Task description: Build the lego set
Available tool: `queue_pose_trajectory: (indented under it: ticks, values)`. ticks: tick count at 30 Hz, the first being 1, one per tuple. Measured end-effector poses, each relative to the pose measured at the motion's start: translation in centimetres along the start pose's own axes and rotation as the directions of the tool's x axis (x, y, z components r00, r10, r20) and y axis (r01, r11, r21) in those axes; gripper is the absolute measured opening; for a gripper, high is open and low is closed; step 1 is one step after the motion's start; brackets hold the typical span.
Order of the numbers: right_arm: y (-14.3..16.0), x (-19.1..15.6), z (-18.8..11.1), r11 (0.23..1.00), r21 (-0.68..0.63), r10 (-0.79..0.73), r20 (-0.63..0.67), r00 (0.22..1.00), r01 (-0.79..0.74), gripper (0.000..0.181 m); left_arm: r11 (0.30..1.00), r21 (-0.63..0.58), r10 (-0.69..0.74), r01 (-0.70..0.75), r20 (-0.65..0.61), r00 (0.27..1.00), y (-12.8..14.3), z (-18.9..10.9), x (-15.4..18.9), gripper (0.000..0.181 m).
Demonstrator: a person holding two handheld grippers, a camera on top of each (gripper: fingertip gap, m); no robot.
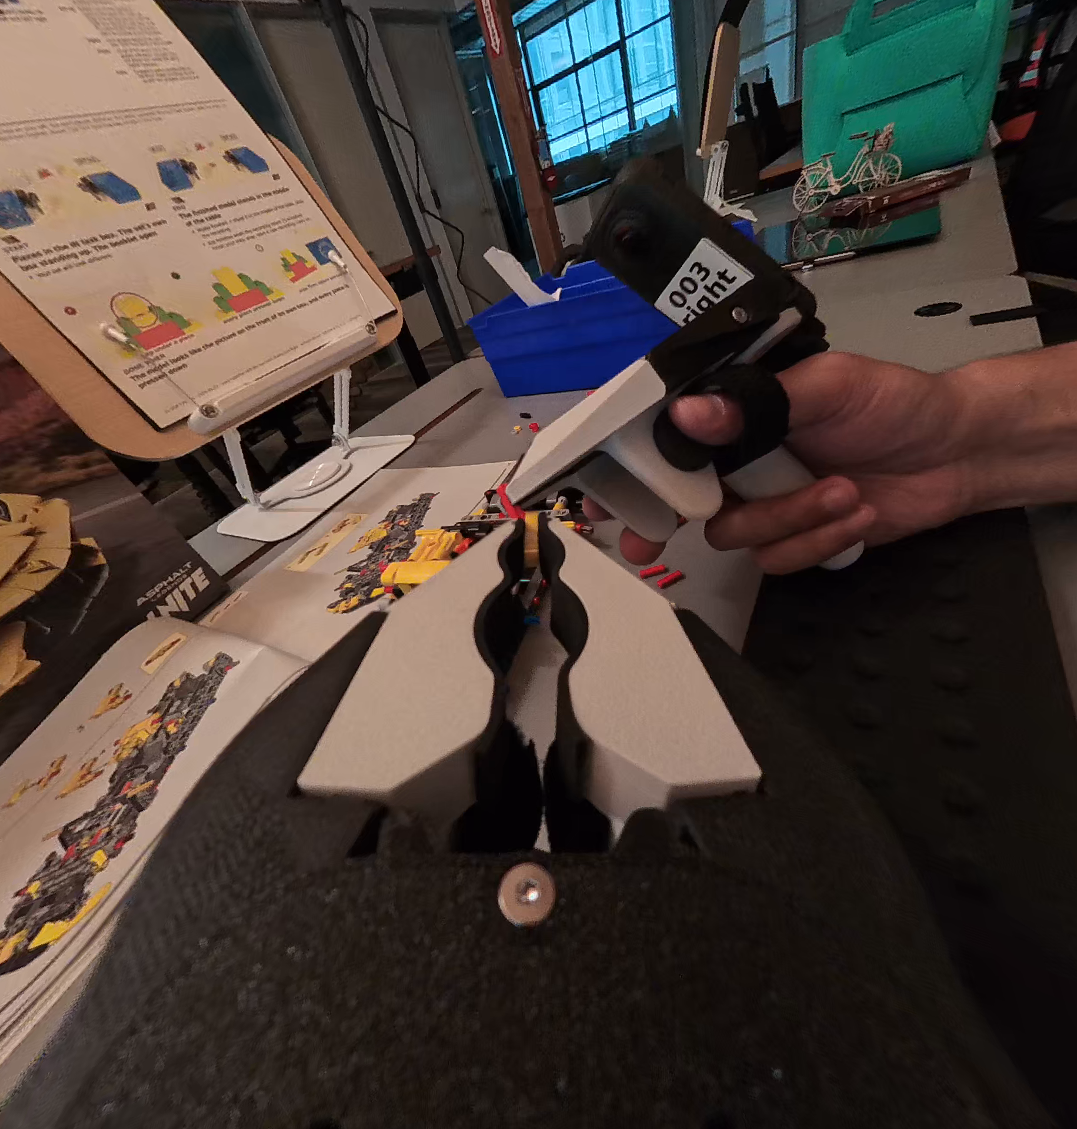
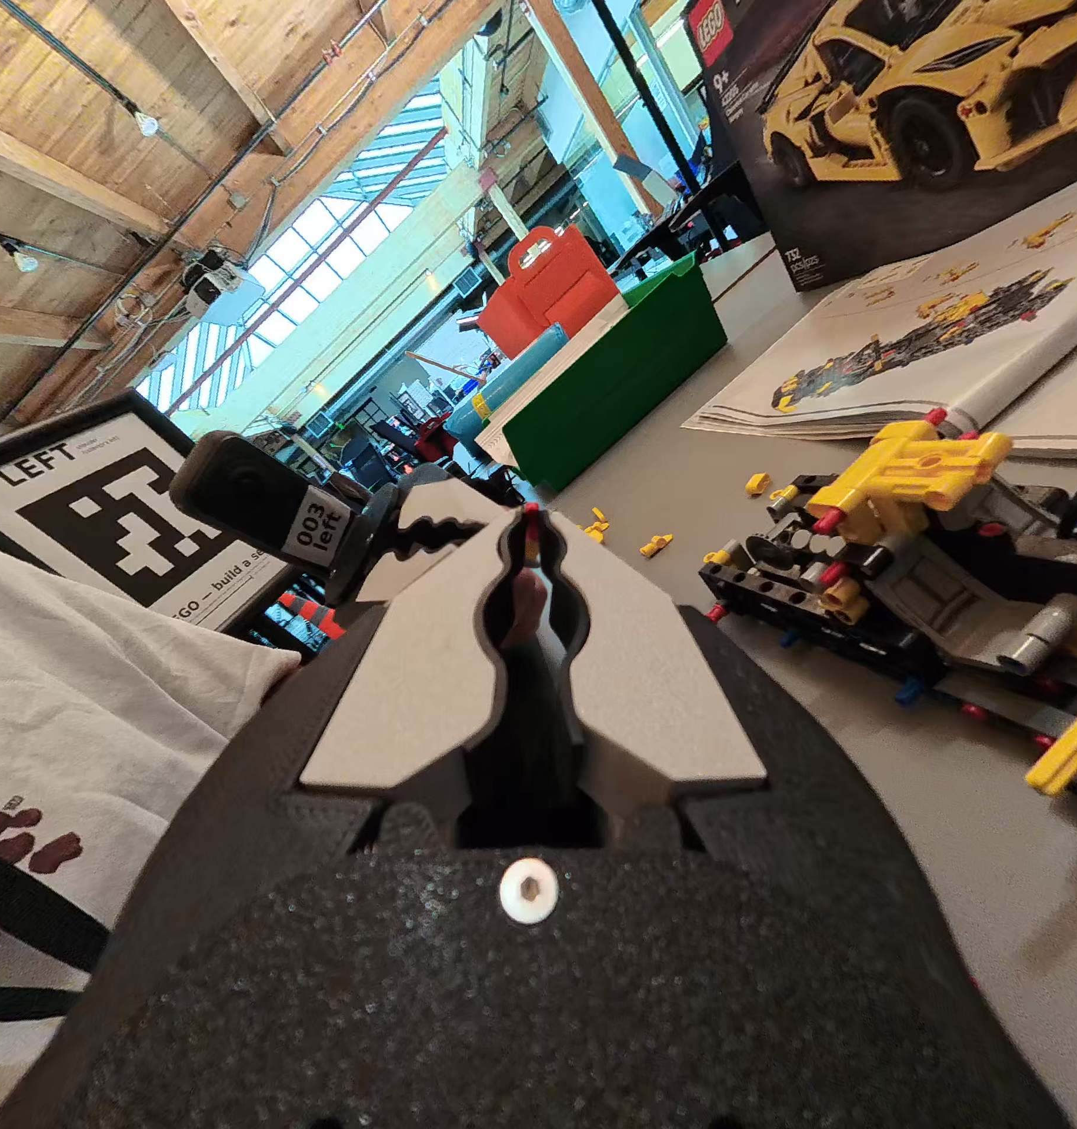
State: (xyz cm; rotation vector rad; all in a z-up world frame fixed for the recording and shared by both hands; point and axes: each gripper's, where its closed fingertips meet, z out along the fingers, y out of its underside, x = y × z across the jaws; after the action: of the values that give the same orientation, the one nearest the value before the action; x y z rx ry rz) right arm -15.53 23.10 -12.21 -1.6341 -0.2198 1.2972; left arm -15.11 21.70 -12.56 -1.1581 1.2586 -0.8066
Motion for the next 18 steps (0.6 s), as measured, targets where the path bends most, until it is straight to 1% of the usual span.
queue_pose_trajectory:
  ticks: [4,7,9,11,13,16,18]
  values:
    - [0.3,-0.2,0.1,1.000,-0.018,0.003,0.015,1.000,-0.002,0.003,0.997,-0.006,0.072,-0.072,0.004,0.997,0.0,-0.2,0.2,0.003]
    - [0.7,0.0,0.2,0.999,-0.044,0.004,0.001,1.000,-0.004,0.003,0.975,-0.042,0.221,-0.220,0.024,0.975,0.7,-0.3,0.3,0.004]
    - [1.0,0.2,0.4,0.998,-0.062,-0.006,-0.014,1.000,0.005,0.003,0.956,-0.058,0.290,-0.288,0.029,0.957,1.1,-0.4,0.2,0.003]
    - [1.3,0.3,0.6,0.996,-0.085,-0.007,-0.025,1.000,0.004,0.003,0.921,-0.076,0.384,-0.381,0.030,0.923,1.5,-0.6,0.3,0.004]
    - [1.5,0.4,0.6,0.994,-0.103,-0.022,-0.034,0.999,0.019,0.003,0.853,-0.097,0.518,-0.512,0.039,0.855,1.8,-0.7,0.3,0.003]
    - [1.8,0.4,0.8,0.986,-0.152,-0.078,-0.031,0.996,0.072,0.003,0.697,-0.165,0.710,-0.698,0.022,0.704,3.1,-0.8,0.0,0.003]
    - [2.3,0.5,1.1,0.975,-0.188,-0.124,-0.040,0.992,0.114,0.002,0.611,-0.162,0.785,-0.775,-0.004,0.619,3.5,-1.0,0.2,0.003]
